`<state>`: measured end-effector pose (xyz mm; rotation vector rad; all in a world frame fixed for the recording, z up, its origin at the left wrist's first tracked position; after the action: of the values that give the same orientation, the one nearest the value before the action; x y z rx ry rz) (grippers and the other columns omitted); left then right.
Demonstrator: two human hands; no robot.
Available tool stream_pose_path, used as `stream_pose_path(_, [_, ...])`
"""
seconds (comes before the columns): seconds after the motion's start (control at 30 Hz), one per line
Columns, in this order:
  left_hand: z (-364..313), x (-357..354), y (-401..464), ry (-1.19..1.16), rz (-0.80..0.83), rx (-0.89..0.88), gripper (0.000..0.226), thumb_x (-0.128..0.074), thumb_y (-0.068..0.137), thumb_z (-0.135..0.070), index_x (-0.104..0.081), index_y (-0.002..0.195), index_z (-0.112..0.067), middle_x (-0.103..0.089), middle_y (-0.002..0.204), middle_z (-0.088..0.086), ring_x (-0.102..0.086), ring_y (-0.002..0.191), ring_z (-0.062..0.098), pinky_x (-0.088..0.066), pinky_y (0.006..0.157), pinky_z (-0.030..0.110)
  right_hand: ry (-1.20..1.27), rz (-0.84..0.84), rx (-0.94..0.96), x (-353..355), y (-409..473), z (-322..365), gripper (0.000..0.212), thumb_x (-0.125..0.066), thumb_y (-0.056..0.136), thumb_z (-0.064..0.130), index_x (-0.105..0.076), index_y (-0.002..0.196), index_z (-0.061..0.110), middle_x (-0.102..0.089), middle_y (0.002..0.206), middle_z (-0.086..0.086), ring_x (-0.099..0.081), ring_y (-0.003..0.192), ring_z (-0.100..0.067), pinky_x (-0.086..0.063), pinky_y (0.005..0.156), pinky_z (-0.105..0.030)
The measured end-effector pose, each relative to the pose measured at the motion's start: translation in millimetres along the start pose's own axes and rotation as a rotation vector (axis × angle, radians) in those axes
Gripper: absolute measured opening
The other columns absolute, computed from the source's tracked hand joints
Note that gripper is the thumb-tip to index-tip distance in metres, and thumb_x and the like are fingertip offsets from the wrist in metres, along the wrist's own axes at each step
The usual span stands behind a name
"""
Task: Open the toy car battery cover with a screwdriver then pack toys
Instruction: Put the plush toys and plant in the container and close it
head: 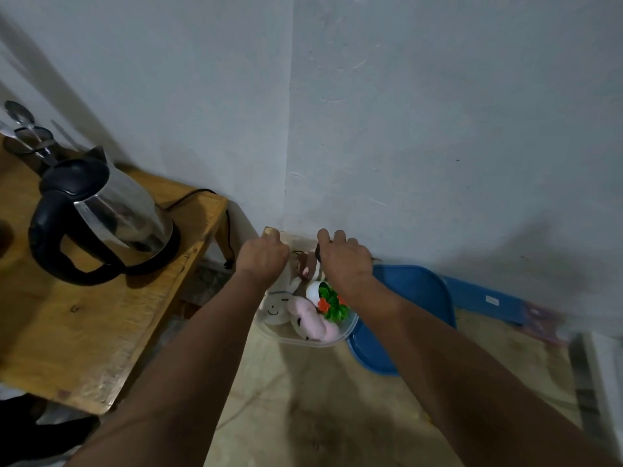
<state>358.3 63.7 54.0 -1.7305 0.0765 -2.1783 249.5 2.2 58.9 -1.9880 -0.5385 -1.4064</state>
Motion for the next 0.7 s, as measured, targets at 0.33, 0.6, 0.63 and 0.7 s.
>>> stream_pose_path(0.33, [-7, -21, 23, -0.126, 0.070, 0.080, 0.031, -0.046, 0.102, 0.002, -0.068, 0.122, -0.006, -0.070, 0.122, 0.013, -0.070, 0.112, 0.031, -0.057, 0.084, 0.038, 0.139, 0.059, 0.017, -5, 8, 1, 0.062, -0.064, 0.089, 0.005, -0.029, 0.140, 0.011, -0.057, 0.114, -0.016, -0.062, 0.097, -0.030, -0.039, 0.071, -0.037])
stream_pose_path(0.6, [-15, -31, 18, -0.226, 0.079, 0.087, 0.029, -0.047, 0.105, -0.012, -0.064, 0.129, -0.008, -0.060, 0.128, 0.012, -0.065, 0.115, 0.032, -0.054, 0.089, 0.041, 0.115, 0.038, 0.048, -4, 9, 3, 0.054, -0.059, 0.090, 0.000, -0.035, 0.138, 0.004, -0.065, 0.117, -0.017, -0.064, 0.104, -0.034, -0.044, 0.073, -0.038])
stream_pose_path(0.63, [-15, -32, 15, -0.231, 0.071, 0.082, 0.029, -0.047, 0.105, -0.013, -0.064, 0.128, -0.008, -0.061, 0.126, 0.012, -0.066, 0.112, 0.031, -0.054, 0.086, 0.040, 0.109, 0.024, 0.063, -3, 8, 4, 0.054, -0.061, 0.089, 0.000, -0.036, 0.137, 0.004, -0.066, 0.116, -0.016, -0.065, 0.102, -0.033, -0.042, 0.071, -0.038])
stream_pose_path(0.7, [-16, -35, 12, -0.249, 0.076, 0.068, 0.029, -0.046, 0.106, -0.016, -0.063, 0.128, -0.008, -0.061, 0.126, 0.012, -0.066, 0.112, 0.031, -0.051, 0.082, 0.038, 0.115, 0.003, 0.093, -3, 4, 8, 0.055, -0.064, 0.087, -0.001, -0.037, 0.135, 0.006, -0.067, 0.112, -0.015, -0.066, 0.098, -0.033, -0.042, 0.068, -0.038])
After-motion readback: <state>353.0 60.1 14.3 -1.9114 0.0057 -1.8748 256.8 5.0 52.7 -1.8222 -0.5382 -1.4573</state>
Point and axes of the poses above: each hand's wrist, its own y-axis towards the middle knuckle, its own x-axis out of the back of the hand, z = x × y, the point moved 9 cm from there along y, towards the middle knuckle
